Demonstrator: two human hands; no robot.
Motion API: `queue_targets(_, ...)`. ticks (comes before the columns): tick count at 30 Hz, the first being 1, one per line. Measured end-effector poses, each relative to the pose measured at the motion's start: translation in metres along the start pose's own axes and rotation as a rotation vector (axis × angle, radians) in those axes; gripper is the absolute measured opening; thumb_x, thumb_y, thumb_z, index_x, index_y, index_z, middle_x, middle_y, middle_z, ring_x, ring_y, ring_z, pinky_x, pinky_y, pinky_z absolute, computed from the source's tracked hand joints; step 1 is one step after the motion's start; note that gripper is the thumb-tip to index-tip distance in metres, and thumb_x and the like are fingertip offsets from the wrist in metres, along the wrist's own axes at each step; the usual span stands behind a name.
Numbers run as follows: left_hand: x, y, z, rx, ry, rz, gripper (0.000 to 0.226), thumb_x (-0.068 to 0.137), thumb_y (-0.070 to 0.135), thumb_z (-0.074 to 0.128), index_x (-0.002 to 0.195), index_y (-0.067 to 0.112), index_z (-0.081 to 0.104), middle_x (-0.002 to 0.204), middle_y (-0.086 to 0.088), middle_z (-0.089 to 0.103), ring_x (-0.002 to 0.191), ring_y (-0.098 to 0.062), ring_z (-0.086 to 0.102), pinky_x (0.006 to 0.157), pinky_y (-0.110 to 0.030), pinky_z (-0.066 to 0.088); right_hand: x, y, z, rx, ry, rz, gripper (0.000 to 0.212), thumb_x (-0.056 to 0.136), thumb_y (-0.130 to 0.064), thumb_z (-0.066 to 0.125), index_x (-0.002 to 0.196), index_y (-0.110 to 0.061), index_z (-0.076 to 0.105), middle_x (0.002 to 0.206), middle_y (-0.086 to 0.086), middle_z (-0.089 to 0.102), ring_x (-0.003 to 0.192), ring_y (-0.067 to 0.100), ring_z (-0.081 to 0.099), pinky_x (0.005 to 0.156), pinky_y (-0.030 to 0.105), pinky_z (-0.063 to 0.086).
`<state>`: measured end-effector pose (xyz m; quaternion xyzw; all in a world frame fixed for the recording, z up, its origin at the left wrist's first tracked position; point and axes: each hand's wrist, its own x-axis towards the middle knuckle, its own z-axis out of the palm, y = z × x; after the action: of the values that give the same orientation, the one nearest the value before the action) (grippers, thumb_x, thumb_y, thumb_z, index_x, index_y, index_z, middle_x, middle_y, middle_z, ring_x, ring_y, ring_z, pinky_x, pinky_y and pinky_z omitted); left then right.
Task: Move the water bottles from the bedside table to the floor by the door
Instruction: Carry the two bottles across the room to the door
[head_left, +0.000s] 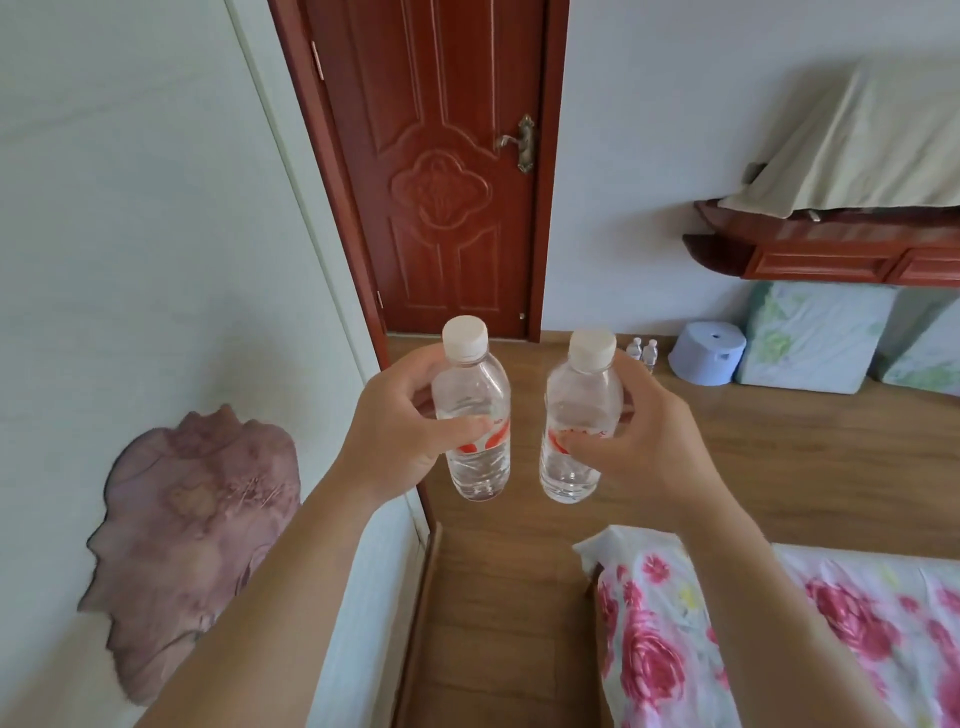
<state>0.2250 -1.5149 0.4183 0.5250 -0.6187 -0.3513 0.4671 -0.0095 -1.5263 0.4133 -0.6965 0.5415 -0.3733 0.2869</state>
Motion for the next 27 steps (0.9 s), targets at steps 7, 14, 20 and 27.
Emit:
queue_targets(7, 0.105, -0.029, -0.002, -0.003, 0.015, -0.003, 0.060, 0.074, 0.016, 0.086, 0.126, 0.032, 0.062, 0.109, 0.014, 0.070, 0.107, -0.012, 0.065, 0.087, -0.027, 0.056, 0.101, 0.021, 0.011, 0.000, -0.016, 0.009, 0.071, 0.071, -0.033, 0.084, 0.128, -0.044, 0.042, 0.107, -0.026, 0.058, 0.096, 0.001, 0.060, 0.077, 0.019, 0.048)
queue_targets(14, 0.240, -0.060, 0.014, -0.097, -0.096, 0.046, 0.058, 0.072, 0.010, 0.087, 0.119, 0.034, 0.063, 0.107, 0.018, 0.071, 0.103, -0.003, 0.066, 0.080, -0.015, 0.052, 0.210, 0.052, 0.009, -0.058, 0.069, 0.089, 0.061, 0.070, -0.033, 0.083, 0.120, -0.040, 0.049, 0.103, -0.022, 0.063, 0.093, 0.002, 0.062, 0.076, 0.024, 0.053)
queue_targets(20, 0.352, -0.068, 0.057, -0.145, -0.244, 0.046, 0.058, 0.070, 0.008, 0.088, 0.121, 0.025, 0.066, 0.108, 0.010, 0.073, 0.102, -0.010, 0.069, 0.087, -0.026, 0.055, 0.284, 0.096, -0.015, -0.068, 0.145, 0.217, 0.061, 0.066, -0.033, 0.085, 0.115, -0.041, 0.050, 0.100, -0.019, 0.066, 0.089, 0.002, 0.064, 0.071, 0.022, 0.050)
queue_targets(27, 0.476, -0.095, 0.125, -0.137, -0.302, 0.016, 0.058, 0.070, 0.004, 0.087, 0.120, 0.025, 0.066, 0.107, 0.006, 0.074, 0.101, -0.012, 0.070, 0.091, -0.036, 0.057, 0.391, 0.174, -0.047, -0.054, 0.189, 0.261, 0.064, 0.065, -0.031, 0.086, 0.117, -0.039, 0.051, 0.101, -0.020, 0.064, 0.092, 0.003, 0.064, 0.072, 0.026, 0.053)
